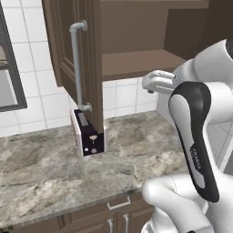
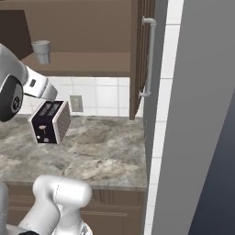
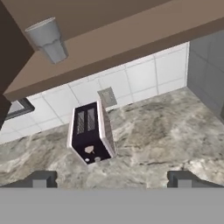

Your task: There is a bowl on the dining counter. Grab a lemon wedge from the fridge and place it in the bowl. Then get the liquor bottle and glass cup from the cabinet and place them next to the bowl.

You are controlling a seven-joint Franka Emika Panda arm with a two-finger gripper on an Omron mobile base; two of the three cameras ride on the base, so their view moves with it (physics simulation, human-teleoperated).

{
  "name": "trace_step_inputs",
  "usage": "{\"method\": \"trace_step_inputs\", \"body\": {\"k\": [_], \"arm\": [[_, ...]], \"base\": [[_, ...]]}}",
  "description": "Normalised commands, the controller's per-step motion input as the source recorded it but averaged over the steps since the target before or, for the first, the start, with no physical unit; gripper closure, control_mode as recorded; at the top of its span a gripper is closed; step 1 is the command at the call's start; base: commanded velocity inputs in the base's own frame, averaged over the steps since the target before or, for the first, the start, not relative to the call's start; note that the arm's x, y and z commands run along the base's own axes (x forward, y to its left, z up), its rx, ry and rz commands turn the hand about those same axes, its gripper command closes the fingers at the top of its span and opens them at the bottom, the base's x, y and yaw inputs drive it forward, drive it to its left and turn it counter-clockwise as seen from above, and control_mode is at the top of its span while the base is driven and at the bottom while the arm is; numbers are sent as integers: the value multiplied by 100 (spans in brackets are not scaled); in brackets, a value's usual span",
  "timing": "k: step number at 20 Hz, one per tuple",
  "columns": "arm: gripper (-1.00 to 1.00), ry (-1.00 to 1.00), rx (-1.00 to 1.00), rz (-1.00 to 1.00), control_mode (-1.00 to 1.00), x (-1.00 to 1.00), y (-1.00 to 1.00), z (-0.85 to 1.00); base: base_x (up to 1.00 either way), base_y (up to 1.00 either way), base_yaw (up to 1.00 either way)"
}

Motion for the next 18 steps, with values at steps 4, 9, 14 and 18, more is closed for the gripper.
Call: {"method": "trace_step_inputs", "body": {"k": [4, 9, 14, 18], "arm": [[-100, -2, 10, -5, -100, 59, 29, 21], [-100, 0, 28, -3, -100, 69, 0, 45], [-100, 2, 25, -6, -100, 56, 13, 33], [-100, 5, 9, -8, -100, 55, 40, 8]], "base": [[0, 0, 0], [0, 0, 0], [0, 0, 0], [0, 0, 0]]}}
